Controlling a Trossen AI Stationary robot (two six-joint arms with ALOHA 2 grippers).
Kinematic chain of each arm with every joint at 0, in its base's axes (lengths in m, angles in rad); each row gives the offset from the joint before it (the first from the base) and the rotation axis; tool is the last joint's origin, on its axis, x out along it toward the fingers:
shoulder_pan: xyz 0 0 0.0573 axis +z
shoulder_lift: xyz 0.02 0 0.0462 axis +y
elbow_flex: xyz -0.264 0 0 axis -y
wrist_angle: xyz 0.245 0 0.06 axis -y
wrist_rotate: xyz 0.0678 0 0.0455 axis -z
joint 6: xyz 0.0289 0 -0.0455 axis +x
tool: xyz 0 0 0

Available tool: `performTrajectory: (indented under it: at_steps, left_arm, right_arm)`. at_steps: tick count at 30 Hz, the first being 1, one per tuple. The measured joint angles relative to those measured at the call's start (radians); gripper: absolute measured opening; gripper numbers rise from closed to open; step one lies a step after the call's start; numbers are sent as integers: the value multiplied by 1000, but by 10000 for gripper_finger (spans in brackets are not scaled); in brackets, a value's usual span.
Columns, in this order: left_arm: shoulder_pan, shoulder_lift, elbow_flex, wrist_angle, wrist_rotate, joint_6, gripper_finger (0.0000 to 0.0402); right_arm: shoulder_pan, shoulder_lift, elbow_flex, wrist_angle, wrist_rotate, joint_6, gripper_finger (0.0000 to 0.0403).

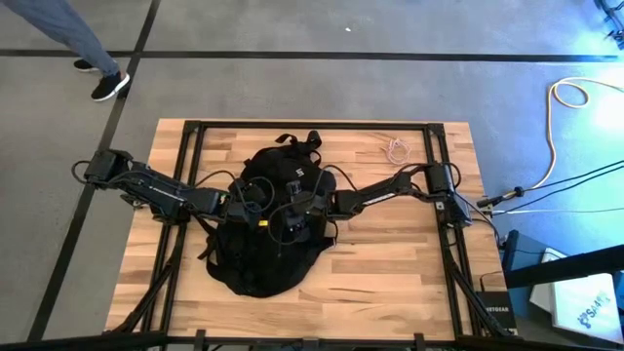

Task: Unpack backpack
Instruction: Remove the pink cellphone from the black backpack

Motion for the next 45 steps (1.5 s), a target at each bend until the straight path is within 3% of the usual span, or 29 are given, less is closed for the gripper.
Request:
performTrajectory:
  at_steps: [8, 25, 30, 37, 45]
  left_arm:
    - [-1, 0, 0, 3, 7, 3, 310]
    - [-3, 0, 0, 0, 9, 19, 310]
    - [-3, 0, 0, -1, 6, 17, 310]
    - [-1, 0, 0, -3, 0, 11, 310]
    - [-2, 0, -1, -2, -1, 10, 310]
  right_arm:
    - [1, -8, 0, -33, 6, -63, 103]
    - [26, -156, -6, -265, 69, -120, 97]
    - [34, -200, -6, -335, 70, -127, 73]
    - [36, -247, -6, -450, 15, -110, 26]
    - [35, -259, -4, -527, 20, -47, 28]
